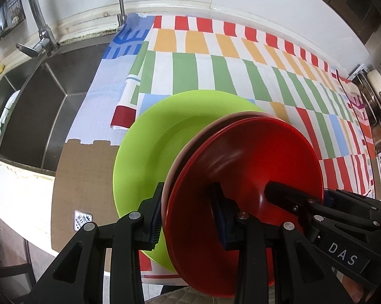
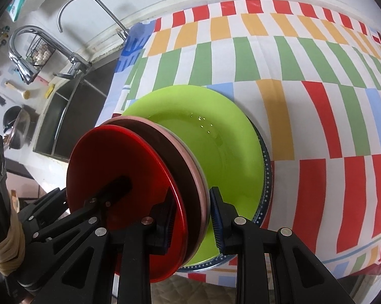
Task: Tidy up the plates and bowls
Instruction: 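Carry the nested bowls with both grippers onto the lime-green plate, then lower the nested bowls onto the lime-green plate and open both grippers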
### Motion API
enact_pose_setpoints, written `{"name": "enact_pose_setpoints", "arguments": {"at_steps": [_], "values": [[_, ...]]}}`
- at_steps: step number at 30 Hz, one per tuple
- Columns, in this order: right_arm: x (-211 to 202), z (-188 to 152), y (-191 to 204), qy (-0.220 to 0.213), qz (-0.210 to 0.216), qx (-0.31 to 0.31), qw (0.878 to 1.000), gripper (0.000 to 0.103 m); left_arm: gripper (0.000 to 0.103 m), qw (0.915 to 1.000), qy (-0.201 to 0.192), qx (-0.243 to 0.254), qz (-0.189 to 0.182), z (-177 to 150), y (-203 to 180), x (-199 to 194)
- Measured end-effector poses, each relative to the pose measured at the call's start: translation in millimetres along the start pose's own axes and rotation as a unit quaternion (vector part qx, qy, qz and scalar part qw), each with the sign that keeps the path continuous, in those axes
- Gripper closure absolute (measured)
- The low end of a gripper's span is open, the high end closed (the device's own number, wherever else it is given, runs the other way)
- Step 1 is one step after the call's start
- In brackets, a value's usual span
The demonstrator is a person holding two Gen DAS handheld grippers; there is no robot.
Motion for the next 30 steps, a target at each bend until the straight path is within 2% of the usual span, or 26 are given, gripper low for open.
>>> {"name": "enact_pose_setpoints", "arguments": {"at_steps": [9, 18, 21, 23, 27, 30], "values": [[5, 9, 1, -0.015, -0.007, -0.012, 1.0, 0.076, 0.069, 1.0, 0.003, -0.005, -0.005, 3, 5, 9], [3, 11, 3, -0.041, -0.02, -0.033, 0.998, 0.076, 0.069, 0.9999, -0.016, 0.005, 0.005, 3, 10, 3], [-1, 10, 3, -0.057, -0.019, -0.036, 0.998, 0.074, 0.058, 0.9993, -0.034, 0.012, 0.012, 4, 15, -8], [-6, 9, 3, -0.067, -0.017, -0.037, 0.997, 0.072, 0.056, 0.9986, -0.047, 0.017, 0.017, 4, 17, -17], [-25, 3, 4, -0.098, -0.016, -0.038, 0.994, 0.06, 0.038, 0.9963, -0.078, 0.026, 0.023, 1, 18, -39], [-42, -3, 4, -0.123, -0.023, -0.043, 0.991, 0.051, 0.03, 0.9936, -0.105, 0.031, 0.028, -2, 15, -56]]}}
Point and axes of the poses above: each gripper's, at about its wrist camera, not at the fingertips, and x roughly the way its jaws point, y to its left, z to its top, the point moved 10 cm from there along x, roughly the way its jaws point, and after that the axes turned 9 degrees about x, right-handed, at the moved point
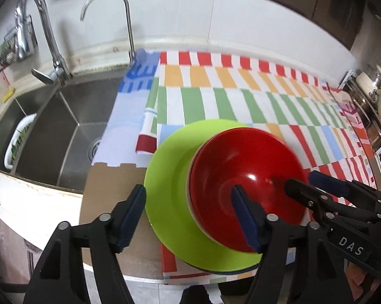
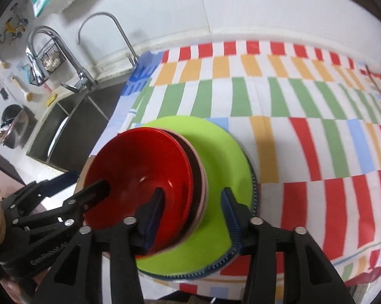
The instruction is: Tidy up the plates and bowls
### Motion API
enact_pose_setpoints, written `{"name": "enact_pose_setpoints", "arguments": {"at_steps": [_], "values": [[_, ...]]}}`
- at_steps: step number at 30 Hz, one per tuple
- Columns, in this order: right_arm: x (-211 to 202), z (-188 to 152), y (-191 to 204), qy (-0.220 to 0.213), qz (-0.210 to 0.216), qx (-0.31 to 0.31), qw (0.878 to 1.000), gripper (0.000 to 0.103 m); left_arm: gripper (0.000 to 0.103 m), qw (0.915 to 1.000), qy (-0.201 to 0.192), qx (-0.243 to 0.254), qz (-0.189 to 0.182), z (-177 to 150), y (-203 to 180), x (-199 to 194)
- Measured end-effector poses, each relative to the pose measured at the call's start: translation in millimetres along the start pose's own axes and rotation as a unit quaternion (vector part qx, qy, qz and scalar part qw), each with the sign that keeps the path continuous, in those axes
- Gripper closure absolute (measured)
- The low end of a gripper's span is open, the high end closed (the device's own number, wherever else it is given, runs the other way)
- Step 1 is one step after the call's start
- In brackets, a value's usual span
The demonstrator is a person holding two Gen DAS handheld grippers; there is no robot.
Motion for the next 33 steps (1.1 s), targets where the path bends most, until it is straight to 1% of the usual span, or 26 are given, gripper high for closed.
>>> {"name": "enact_pose_setpoints", "arguments": {"at_steps": [1, 2, 3, 4, 5, 8, 10, 13, 18, 22, 24, 30, 33], "values": [[-7, -1, -2, -0.01, -0.004, -0.001, 1.0, 0.049, 0.026, 1.0, -0.009, 0.002, 0.002, 0, -2, -7], [-17, -3, -4, -0.024, -0.009, -0.002, 1.0, 0.047, 0.025, 0.9998, -0.017, 0.005, 0.005, 0, -4, -13], [-26, -4, -7, -0.036, -0.014, -0.002, 0.999, 0.042, 0.022, 0.9996, -0.025, 0.008, 0.007, 0, -7, -19], [-31, -6, -9, -0.045, -0.018, 0.0, 0.999, 0.04, 0.018, 0.9993, -0.035, 0.012, 0.007, 0, -10, -26], [-42, -8, -12, -0.06, -0.022, 0.0, 0.998, 0.039, 0.016, 0.9988, -0.044, 0.017, 0.012, -2, -14, -33], [-62, -14, -19, -0.084, -0.026, 0.0, 0.996, 0.032, 0.015, 0.9973, -0.062, 0.034, 0.021, -8, -26, -50], [-76, -19, -24, -0.101, -0.03, 0.001, 0.994, 0.027, 0.014, 0.9966, -0.07, 0.034, 0.027, -15, -32, -60], [-96, -25, -34, -0.125, -0.039, 0.002, 0.991, 0.026, 0.012, 0.9955, -0.083, 0.03, 0.035, -23, -41, -74], [-130, -38, -49, -0.16, -0.06, -0.012, 0.985, 0.023, 0.007, 0.9915, -0.109, 0.031, 0.064, -38, -57, -100], [-157, -55, -60, -0.184, -0.07, -0.028, 0.98, 0.021, 0.005, 0.99, -0.122, 0.022, 0.068, -53, -73, -118], [-166, -63, -64, -0.189, -0.068, -0.035, 0.979, 0.021, 0.004, 0.9891, -0.127, 0.019, 0.072, -60, -80, -127], [-190, -90, -76, -0.194, -0.063, -0.033, 0.978, 0.021, 0.002, 0.9834, -0.148, 0.029, 0.101, -81, -98, -156], [-203, -104, -79, -0.197, -0.057, -0.034, 0.978, 0.021, 0.001, 0.9825, -0.154, 0.03, 0.1, -90, -107, -168]]}}
Point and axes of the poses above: each gripper's, at about its wrist camera, not at the fingertips, and x roughly the way its jaws point, y to its left, z to its top, the point moved 10 cm from there along x, roughly the way its jaws point, and after that the axes turned 9 degrees about x, right-handed, at the moved point
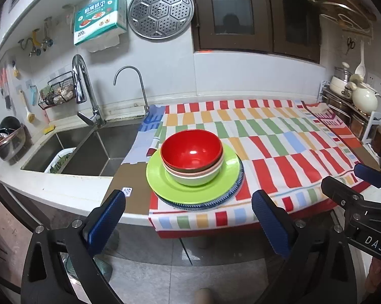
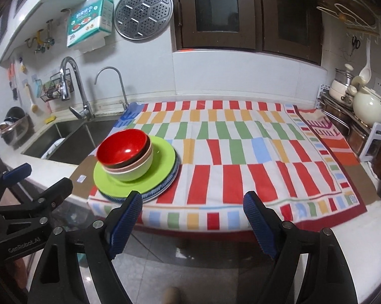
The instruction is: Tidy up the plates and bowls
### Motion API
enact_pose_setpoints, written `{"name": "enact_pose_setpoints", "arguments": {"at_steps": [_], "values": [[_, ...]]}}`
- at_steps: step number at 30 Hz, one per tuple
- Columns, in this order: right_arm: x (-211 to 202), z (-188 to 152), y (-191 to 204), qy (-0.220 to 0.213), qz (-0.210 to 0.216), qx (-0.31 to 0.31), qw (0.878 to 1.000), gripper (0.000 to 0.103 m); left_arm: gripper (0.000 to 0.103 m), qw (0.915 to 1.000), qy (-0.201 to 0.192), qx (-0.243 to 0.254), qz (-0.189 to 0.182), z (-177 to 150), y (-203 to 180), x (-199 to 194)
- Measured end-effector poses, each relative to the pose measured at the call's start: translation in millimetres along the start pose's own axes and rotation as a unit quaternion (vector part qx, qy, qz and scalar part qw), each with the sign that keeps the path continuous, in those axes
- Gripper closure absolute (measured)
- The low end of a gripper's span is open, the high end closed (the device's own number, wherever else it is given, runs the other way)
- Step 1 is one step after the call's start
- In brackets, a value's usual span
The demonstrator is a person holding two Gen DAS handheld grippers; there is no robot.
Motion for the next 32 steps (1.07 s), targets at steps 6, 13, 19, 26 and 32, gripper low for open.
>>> {"name": "enact_pose_setpoints", "arguments": {"at_steps": [6, 13, 19, 26, 32], "values": [[-27, -11, -6, -0.014, 0.002, -0.003, 1.0, 0.021, 0.0, 0.9999, -0.011, -0.003, -0.006, -9, -8, -24], [-51, -20, -11, -0.026, 0.006, -0.002, 1.0, 0.021, 0.0, 0.9998, -0.018, 0.001, -0.005, -16, -18, -47], [-64, -25, -13, -0.033, 0.009, -0.003, 0.999, 0.021, 0.0, 0.9995, -0.032, 0.004, 0.002, -18, -20, -62], [-75, -27, -14, -0.041, 0.011, -0.006, 0.999, 0.021, 0.0, 0.9989, -0.044, 0.005, 0.012, -18, -21, -74], [-80, -27, -15, -0.046, 0.011, -0.008, 0.999, 0.021, 0.0, 0.9988, -0.047, 0.001, 0.01, -19, -23, -80]]}}
Point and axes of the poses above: each gripper's, at about its wrist camera, not at the fingertips, and x roughly the way its jaws point, y to its left, z to its top, the point moved 10 cm from there along x, roughly the way its jaws point, and after that the axes turned 9 degrees about x, right-handed, at the moved point
